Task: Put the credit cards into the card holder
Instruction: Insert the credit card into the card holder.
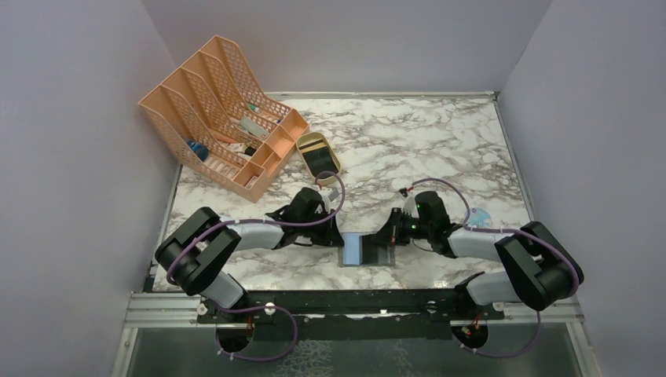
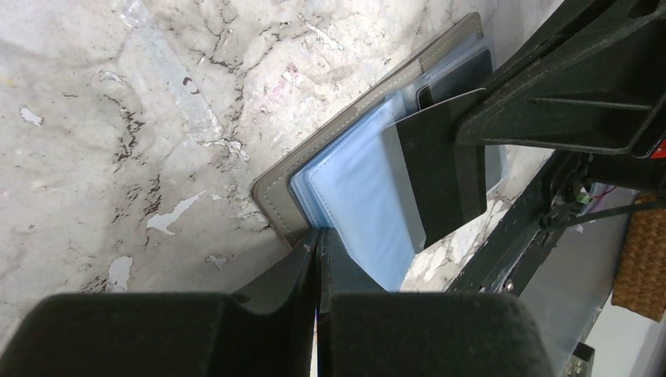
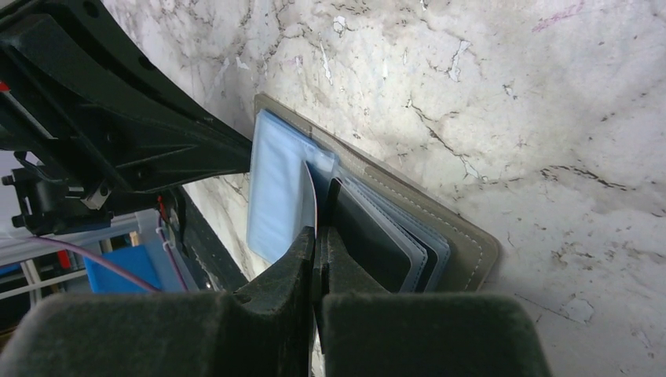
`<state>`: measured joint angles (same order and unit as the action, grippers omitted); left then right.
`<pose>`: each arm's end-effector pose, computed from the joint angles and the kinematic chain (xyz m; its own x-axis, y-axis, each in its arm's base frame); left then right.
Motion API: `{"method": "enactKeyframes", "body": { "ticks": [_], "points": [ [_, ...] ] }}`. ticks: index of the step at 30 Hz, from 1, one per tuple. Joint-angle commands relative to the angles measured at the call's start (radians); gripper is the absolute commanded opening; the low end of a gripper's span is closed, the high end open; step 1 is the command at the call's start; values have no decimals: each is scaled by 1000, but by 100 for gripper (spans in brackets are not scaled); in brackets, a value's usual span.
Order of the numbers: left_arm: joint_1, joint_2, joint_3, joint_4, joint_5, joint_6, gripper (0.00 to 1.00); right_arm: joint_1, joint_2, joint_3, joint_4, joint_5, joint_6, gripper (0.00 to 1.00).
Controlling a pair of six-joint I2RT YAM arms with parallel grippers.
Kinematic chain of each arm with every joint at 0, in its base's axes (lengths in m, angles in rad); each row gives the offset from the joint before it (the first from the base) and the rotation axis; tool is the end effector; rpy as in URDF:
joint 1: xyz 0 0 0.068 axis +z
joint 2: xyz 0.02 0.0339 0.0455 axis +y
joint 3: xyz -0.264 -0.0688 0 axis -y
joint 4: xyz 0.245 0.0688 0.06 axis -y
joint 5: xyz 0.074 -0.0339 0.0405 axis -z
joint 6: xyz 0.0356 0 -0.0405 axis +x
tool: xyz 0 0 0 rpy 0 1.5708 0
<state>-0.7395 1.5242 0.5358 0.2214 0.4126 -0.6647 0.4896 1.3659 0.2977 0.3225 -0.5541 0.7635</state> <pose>0.1894 -0.1921 0.1316 -0.9159 0.0707 -0.3951 0.3376 0.6680 -0.6631 0.1796 0.1169 0.1154 -0.9450 0.1627 -0.2838 -0.1213 0.6315 0.7659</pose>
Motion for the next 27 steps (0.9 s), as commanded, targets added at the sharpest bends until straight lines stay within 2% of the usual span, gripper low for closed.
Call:
{"method": "enactKeyframes", "body": {
  "ticks": [1, 17, 21, 27],
  "points": [
    [-20, 14, -49, -37, -34, -20, 5, 1, 32, 13, 26, 2, 5, 1],
    [-37, -14, -103, -14, -61, -47, 5, 2, 69, -7, 113, -23, 66, 1],
    [-43, -8, -108, 2, -61, -58, 5, 2, 53, 41, -35, -17, 0, 26],
    [-53, 2, -112, 18, -62, -68, 5, 1, -86, 127, -296, 63, -101, 47]
  ]
}}
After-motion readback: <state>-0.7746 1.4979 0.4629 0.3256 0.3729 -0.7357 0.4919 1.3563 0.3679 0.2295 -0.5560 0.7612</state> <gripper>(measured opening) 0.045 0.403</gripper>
